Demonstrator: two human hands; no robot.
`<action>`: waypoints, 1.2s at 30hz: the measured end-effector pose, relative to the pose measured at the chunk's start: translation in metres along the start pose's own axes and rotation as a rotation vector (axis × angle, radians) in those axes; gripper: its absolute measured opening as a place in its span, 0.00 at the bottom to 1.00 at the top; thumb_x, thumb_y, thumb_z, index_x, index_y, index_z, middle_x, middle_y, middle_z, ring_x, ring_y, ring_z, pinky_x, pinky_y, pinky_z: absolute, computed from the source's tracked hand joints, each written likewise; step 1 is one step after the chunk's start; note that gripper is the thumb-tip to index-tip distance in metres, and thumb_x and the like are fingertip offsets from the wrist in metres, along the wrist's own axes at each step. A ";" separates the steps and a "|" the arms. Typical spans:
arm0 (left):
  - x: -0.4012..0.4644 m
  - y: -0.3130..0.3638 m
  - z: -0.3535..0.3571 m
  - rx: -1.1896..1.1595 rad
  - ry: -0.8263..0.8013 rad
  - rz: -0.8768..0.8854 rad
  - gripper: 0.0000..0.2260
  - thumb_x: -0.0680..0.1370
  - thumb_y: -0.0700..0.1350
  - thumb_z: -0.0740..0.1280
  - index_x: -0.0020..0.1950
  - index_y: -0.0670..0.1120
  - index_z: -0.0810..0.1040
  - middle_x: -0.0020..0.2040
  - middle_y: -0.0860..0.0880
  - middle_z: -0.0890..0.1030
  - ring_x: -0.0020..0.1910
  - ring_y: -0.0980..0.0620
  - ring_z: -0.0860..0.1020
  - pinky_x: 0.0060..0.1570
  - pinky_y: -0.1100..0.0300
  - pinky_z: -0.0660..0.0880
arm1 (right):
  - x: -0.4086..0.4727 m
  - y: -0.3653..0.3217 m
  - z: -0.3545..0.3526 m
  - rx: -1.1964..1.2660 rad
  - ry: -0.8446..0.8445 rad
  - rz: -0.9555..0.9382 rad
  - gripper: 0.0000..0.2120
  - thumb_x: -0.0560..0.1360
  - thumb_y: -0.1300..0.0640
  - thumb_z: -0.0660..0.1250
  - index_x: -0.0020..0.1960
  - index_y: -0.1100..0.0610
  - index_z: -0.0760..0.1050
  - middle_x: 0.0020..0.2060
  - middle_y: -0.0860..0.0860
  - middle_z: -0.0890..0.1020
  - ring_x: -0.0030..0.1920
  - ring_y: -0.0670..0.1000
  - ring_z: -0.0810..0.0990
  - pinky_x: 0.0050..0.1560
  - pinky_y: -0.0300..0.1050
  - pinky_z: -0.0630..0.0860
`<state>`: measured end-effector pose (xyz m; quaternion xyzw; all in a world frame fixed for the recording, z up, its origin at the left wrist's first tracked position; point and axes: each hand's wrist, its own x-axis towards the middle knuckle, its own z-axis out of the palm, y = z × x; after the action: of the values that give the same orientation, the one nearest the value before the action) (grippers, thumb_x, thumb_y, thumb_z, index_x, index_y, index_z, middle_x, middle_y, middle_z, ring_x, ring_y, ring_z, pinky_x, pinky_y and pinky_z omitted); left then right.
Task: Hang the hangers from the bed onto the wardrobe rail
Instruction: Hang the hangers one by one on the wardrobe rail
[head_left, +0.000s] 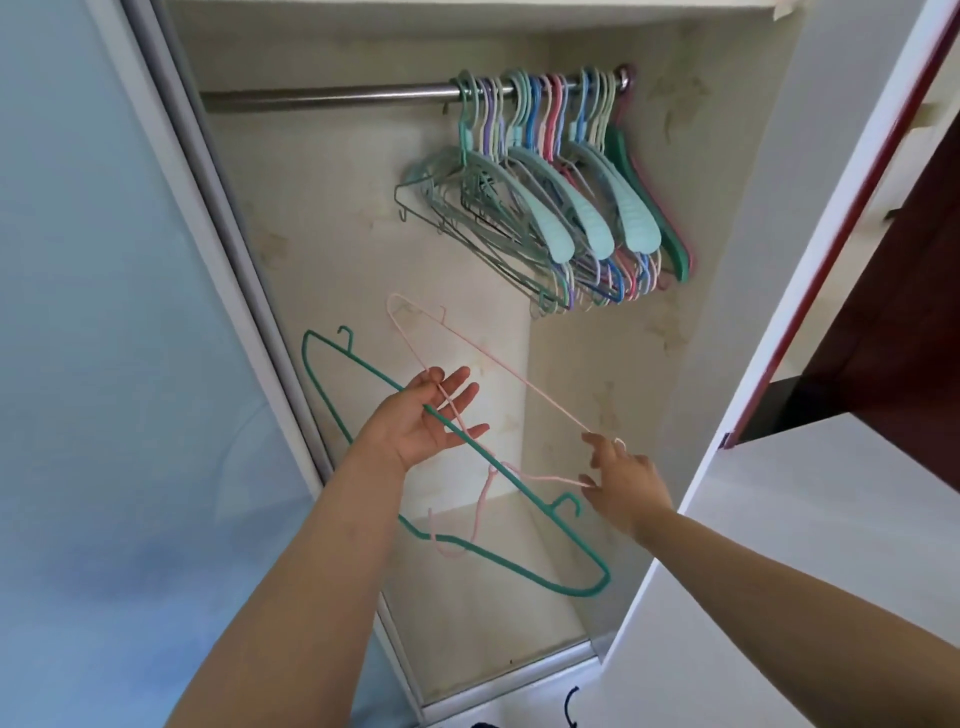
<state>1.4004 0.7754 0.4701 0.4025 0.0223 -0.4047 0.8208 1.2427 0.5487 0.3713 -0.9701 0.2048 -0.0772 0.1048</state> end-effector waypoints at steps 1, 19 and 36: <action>0.000 0.002 -0.002 0.001 0.026 -0.006 0.11 0.82 0.41 0.59 0.40 0.46 0.73 0.46 0.47 0.85 0.46 0.46 0.84 0.43 0.34 0.77 | -0.006 0.003 0.000 0.070 0.065 -0.001 0.25 0.76 0.50 0.64 0.70 0.52 0.61 0.61 0.50 0.75 0.60 0.53 0.74 0.62 0.48 0.70; 0.020 -0.015 -0.016 0.191 0.552 0.098 0.15 0.81 0.53 0.62 0.40 0.44 0.69 0.30 0.49 0.66 0.16 0.57 0.63 0.16 0.70 0.61 | -0.038 0.058 0.015 -0.065 0.315 0.096 0.21 0.65 0.46 0.76 0.50 0.56 0.75 0.52 0.50 0.75 0.51 0.55 0.73 0.36 0.47 0.79; 0.002 -0.013 -0.034 0.887 0.771 0.565 0.20 0.82 0.38 0.51 0.75 0.43 0.59 0.60 0.38 0.75 0.48 0.43 0.74 0.45 0.59 0.67 | -0.004 0.021 0.014 0.338 -0.500 0.589 0.09 0.78 0.56 0.58 0.40 0.59 0.69 0.35 0.52 0.70 0.34 0.52 0.72 0.32 0.42 0.67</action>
<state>1.4030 0.7923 0.4383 0.8097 0.0392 0.0295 0.5847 1.2336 0.5336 0.3521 -0.8282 0.4258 0.1615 0.3267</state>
